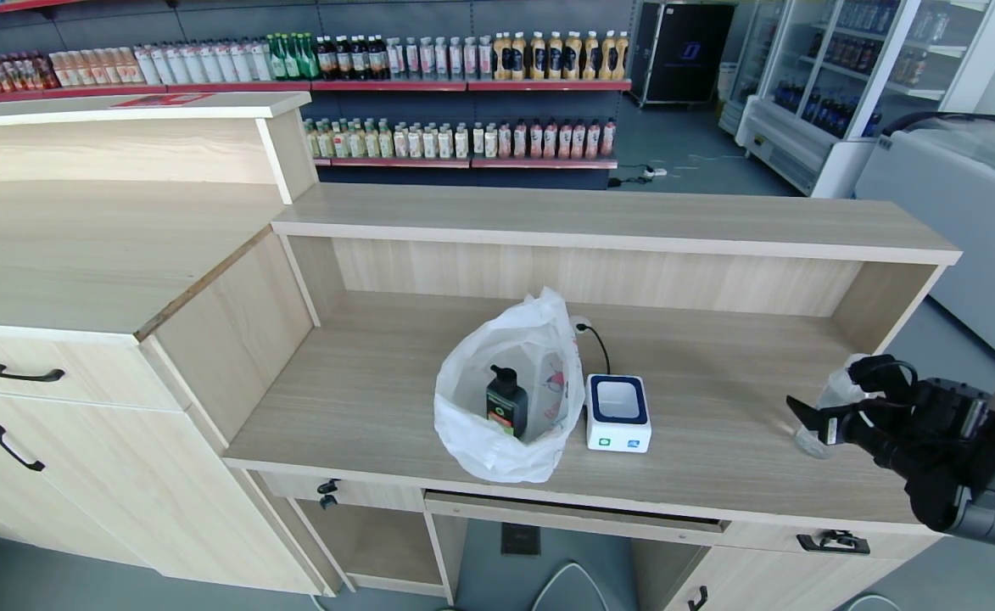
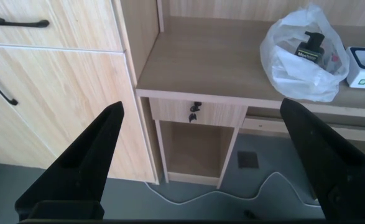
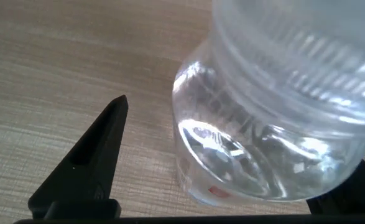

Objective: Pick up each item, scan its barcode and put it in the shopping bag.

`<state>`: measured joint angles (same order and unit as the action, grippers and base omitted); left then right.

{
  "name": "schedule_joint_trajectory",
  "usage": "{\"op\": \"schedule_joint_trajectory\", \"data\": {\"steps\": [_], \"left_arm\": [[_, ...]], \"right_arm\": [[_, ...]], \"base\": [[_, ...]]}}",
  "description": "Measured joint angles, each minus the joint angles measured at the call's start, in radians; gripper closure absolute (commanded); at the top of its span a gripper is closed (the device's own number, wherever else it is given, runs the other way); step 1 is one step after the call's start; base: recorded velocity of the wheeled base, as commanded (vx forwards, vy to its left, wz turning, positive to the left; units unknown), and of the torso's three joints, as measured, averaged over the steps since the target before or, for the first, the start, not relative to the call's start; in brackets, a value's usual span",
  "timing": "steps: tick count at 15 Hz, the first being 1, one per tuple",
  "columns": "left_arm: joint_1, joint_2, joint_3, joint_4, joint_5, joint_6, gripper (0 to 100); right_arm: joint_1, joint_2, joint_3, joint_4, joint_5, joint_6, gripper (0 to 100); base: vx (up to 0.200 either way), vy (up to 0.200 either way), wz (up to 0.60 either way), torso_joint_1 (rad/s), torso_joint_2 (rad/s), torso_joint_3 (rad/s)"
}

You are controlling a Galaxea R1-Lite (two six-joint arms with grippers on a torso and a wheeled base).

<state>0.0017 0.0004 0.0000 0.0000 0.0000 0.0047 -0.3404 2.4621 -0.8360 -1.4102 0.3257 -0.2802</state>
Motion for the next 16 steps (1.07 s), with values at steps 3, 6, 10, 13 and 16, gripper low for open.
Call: {"op": "schedule_joint_trajectory", "data": {"steps": [3,6,10,13,16], "left_arm": [[-0.001,0.000,0.000,0.000,0.000,0.000,0],[-0.001,0.000,0.000,0.000,0.000,0.000,0],[0.000,0.000,0.000,0.000,0.000,0.000,0],[-0.001,0.000,0.000,0.000,0.000,0.000,0],[-0.001,0.000,0.000,0.000,0.000,0.000,0]], "right_arm": [[-0.001,0.000,-0.003,0.002,-0.018,0.002,100],[-0.002,0.000,-0.004,0.004,-0.056,0.003,100],[0.008,-0.002,0.002,0.003,-0.089,0.000,100],[0.011,-0.024,0.006,0.031,-0.092,0.008,100],[0.014,-0.104,0.006,0.121,-0.090,0.038,100]], "base": [[0.000,0.000,0.00,0.000,0.00,0.000],[0.000,0.000,0.00,0.000,0.00,0.000],[0.000,0.000,0.00,0.000,0.00,0.000],[0.000,0.000,0.00,0.000,0.00,0.000],[0.000,0.000,0.00,0.000,0.00,0.000]]}}
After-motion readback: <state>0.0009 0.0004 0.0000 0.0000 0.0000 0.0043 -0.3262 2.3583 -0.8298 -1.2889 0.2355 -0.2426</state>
